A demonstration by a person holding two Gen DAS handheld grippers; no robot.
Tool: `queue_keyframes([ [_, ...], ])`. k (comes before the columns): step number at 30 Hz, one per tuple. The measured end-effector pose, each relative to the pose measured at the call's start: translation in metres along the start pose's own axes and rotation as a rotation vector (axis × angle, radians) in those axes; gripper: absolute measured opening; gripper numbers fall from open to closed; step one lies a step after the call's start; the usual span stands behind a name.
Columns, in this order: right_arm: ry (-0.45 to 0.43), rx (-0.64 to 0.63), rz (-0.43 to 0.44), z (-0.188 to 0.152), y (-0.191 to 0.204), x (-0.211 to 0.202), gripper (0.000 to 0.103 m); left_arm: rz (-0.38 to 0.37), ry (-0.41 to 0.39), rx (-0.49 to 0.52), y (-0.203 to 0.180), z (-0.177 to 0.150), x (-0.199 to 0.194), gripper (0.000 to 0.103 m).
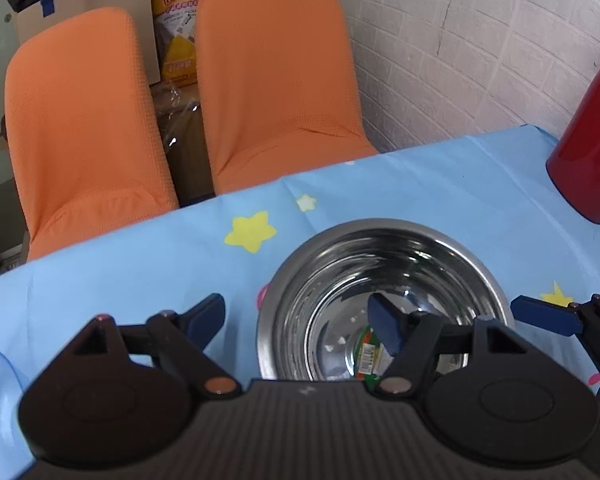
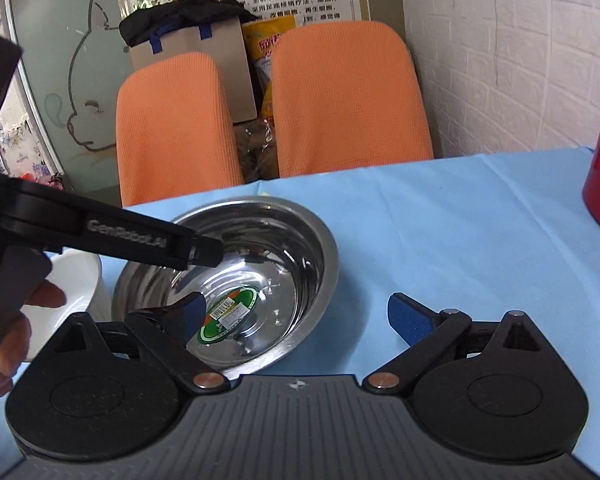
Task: Organize plates and bowls
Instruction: 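Move both grippers toward the rim of the steel bowl, then grasp the steel bowl rim with the left gripper and lift it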
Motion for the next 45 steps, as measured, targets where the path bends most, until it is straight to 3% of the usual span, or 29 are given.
queue_keyframes([
  [9, 0.020, -0.002, 0.018, -0.003, 0.002, 0.003, 0.103, 0.009, 0.012, 0.072, -0.009, 0.001, 0.011, 0.067],
  [13, 0.024, -0.012, 0.033, -0.004, 0.003, 0.007, 0.103, 0.031, 0.050, 0.106, -0.014, -0.003, 0.020, 0.051],
  [16, 0.013, -0.025, 0.056, -0.004, 0.004, 0.005, 0.070, 0.057, 0.030, 0.126, -0.018, -0.005, 0.019, 0.049],
  [17, 0.014, -0.023, 0.053, -0.004, 0.003, 0.004, 0.066, 0.062, 0.029, 0.126, -0.018, -0.006, 0.018, 0.047],
  [19, 0.015, -0.036, 0.046, -0.004, 0.004, 0.002, 0.061, 0.066, 0.027, 0.127, -0.020, -0.005, 0.014, 0.045],
  [27, -0.048, -0.034, 0.023, -0.004, 0.006, -0.045, 0.061, 0.024, -0.015, 0.109, -0.037, -0.012, -0.035, 0.046],
  [36, -0.111, -0.013, 0.028, -0.037, 0.033, -0.140, 0.064, 0.002, -0.024, 0.105, -0.059, -0.087, -0.119, 0.045],
  [45, -0.061, -0.003, 0.064, -0.104, 0.072, -0.194, 0.070, 0.003, 0.009, 0.126, -0.054, -0.187, -0.163, 0.050],
])
Point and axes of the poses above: each gripper's, at about its wrist camera, not at the fingertips, and x roughly the way its jaws point, y to its left, z to its top, the point moved 1 cm from there along x, roughly the way its jaws point, and after that the axes turned 13 degrees about -x, right-handed, at the moved point
